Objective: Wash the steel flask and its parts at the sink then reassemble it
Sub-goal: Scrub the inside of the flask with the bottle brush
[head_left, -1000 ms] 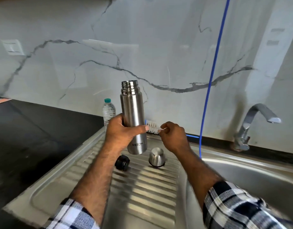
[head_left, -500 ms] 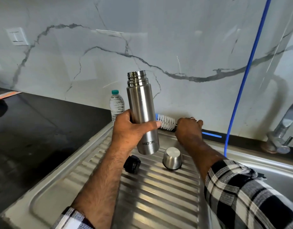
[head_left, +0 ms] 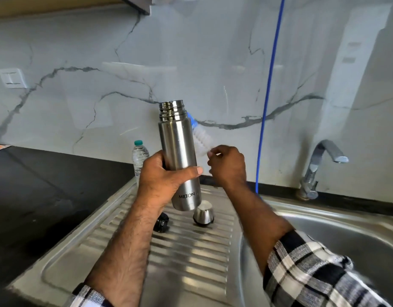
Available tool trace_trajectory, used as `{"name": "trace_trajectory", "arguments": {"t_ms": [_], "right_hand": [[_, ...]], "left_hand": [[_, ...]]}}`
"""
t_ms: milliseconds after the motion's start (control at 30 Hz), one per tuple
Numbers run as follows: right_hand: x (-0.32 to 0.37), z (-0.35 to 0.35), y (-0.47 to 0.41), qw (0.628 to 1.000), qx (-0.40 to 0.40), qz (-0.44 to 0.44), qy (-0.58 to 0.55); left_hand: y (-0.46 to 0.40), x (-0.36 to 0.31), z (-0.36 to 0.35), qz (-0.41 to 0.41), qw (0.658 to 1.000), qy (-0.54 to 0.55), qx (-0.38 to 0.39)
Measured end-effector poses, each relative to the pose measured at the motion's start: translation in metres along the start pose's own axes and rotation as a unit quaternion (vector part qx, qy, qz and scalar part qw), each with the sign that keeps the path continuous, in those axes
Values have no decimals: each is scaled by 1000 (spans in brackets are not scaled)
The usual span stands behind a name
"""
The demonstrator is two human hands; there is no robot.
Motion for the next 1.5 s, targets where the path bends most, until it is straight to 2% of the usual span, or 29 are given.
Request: {"name": "trace_trajectory", "arguments": {"t_ms": [200, 433, 533, 633, 733, 1000, 1133, 1233, 1367, 1500], "right_hand": [[-20, 93, 43, 995, -41, 13, -85], [-87, 179, 94, 997, -64, 24, -20], [-90, 213, 105, 991, -111, 70, 4], [-78, 240, 107, 974, -160, 156, 46], [-79, 243, 107, 961, -164, 208, 74], [-90, 239, 103, 952, -140, 224, 154], [-73, 239, 96, 940, -131, 245, 197], [-51, 250, 86, 921, -133, 278, 236], [-11, 257, 79, 867, -119, 363, 320], [22, 262, 62, 858, -80, 388, 327]], "left_hand": [[37, -22, -29, -22, 997, -55, 48], [68, -3, -29, -23, 976, -197, 86], [75, 4, -21, -14, 971, -226, 83], [79, 14, -12, -6, 965, -250, 80], [79, 22, 1, -3, 956, -283, 73], [68, 32, 20, -2, 929, -358, 89], [66, 32, 15, -7, 933, -348, 89], [64, 36, 17, -4, 929, -359, 93], [62, 39, 16, -8, 915, -390, 102], [66, 39, 10, 1, 921, -371, 117]]}}
Point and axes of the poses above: each hand's wrist, its own y-axis away from the middle knuckle, its own z-axis out of the back of the hand, x = y × z, the point moved 8 cm from there along -y, towards the middle knuckle, and after that the axes turned 5 degrees about y, right-handed, at the moved point
